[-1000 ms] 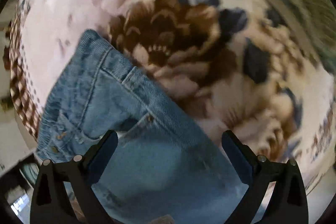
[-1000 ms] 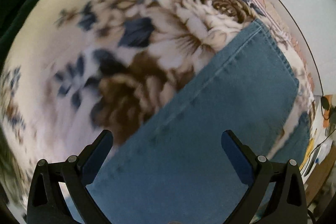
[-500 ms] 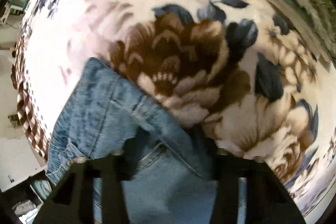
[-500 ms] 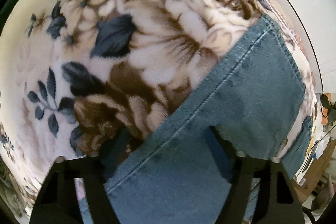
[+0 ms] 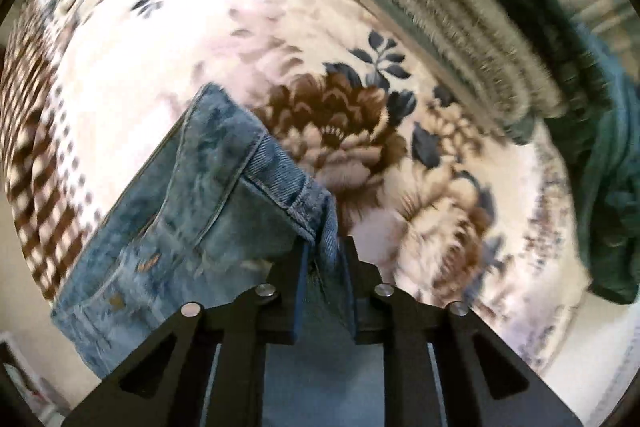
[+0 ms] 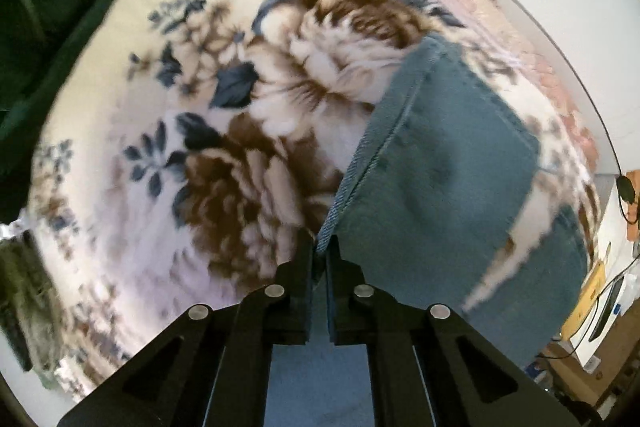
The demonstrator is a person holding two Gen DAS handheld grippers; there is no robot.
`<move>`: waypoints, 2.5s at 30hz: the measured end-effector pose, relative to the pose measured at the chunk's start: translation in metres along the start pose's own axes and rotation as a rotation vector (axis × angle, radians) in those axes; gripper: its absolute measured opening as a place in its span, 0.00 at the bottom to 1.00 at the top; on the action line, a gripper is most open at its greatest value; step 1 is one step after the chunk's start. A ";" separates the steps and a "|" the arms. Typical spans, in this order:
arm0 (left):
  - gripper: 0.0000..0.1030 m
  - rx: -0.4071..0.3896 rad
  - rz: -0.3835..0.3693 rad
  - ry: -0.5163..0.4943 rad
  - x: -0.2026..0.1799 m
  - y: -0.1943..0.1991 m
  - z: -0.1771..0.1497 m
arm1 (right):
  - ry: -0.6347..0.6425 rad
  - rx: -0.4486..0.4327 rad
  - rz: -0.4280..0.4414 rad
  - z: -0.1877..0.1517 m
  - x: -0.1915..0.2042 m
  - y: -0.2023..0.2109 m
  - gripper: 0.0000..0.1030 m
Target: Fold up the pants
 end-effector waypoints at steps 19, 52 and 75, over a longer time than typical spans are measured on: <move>0.04 0.211 -0.033 0.062 0.237 -0.074 -0.173 | 0.038 0.065 -0.166 -0.134 -0.210 0.082 0.05; 0.12 -0.033 -0.119 0.244 0.277 -0.055 -0.138 | 0.044 0.125 0.117 -0.256 -0.192 0.080 0.00; 0.13 0.057 -0.066 0.193 0.300 -0.091 -0.145 | -0.104 0.091 0.148 -0.271 -0.213 0.064 0.02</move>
Point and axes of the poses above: each gripper's, at about its wrist camera, not at the fingertips, and y roughly against the way its jaws point, x to its left, z to its top, the point moved 5 cm from there along -y, roughly the way its jaws point, and after that the axes turned 14 degrees about z, right-handed, at the moved point
